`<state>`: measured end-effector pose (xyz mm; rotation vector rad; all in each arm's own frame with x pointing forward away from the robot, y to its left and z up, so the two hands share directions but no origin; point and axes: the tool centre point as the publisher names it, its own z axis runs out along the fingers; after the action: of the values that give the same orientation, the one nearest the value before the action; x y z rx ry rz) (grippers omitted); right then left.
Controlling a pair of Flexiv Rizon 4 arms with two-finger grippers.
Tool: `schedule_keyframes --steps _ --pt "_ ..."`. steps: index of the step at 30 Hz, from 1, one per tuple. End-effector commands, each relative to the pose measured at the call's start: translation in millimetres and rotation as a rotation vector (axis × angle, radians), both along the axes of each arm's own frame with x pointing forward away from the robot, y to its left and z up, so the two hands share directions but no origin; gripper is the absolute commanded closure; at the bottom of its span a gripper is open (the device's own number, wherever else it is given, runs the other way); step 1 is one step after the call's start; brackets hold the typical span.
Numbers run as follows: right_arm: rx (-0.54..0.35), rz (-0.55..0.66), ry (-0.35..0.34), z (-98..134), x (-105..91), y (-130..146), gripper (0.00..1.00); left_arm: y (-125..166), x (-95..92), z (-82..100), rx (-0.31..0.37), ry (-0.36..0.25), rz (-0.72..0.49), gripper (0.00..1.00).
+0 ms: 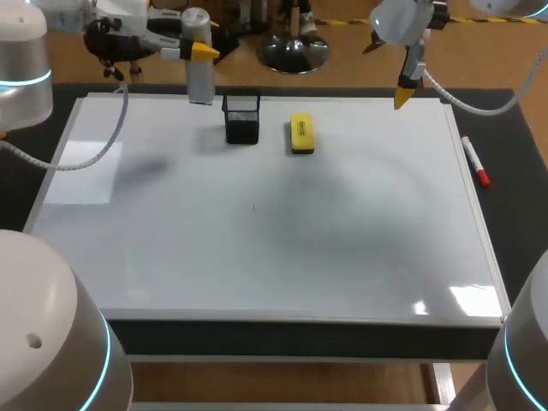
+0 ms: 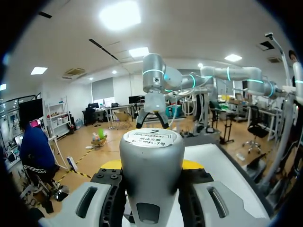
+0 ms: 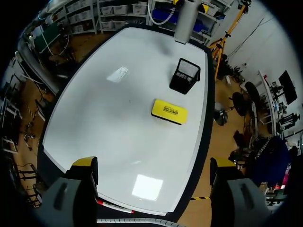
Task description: Pick up the inspection probe, press it on each red-marked spot on the whiteboard one by one, put down the probe, pick up the eraser, and wipe off all the red marks.
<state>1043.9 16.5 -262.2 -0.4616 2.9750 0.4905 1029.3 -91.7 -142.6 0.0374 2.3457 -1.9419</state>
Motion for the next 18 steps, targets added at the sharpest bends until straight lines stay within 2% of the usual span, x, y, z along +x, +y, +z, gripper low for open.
schedule_keyframes --steps 1,18 --pt "-0.004 0.002 0.003 0.8 1.0 -0.5 0.00 -8.3 14.1 -5.7 -0.021 0.013 -0.026 1.00" --pt "-0.004 0.002 0.003 0.8 1.0 -0.5 0.00 -39.8 34.3 -19.8 -0.053 0.038 -0.052 1.00"
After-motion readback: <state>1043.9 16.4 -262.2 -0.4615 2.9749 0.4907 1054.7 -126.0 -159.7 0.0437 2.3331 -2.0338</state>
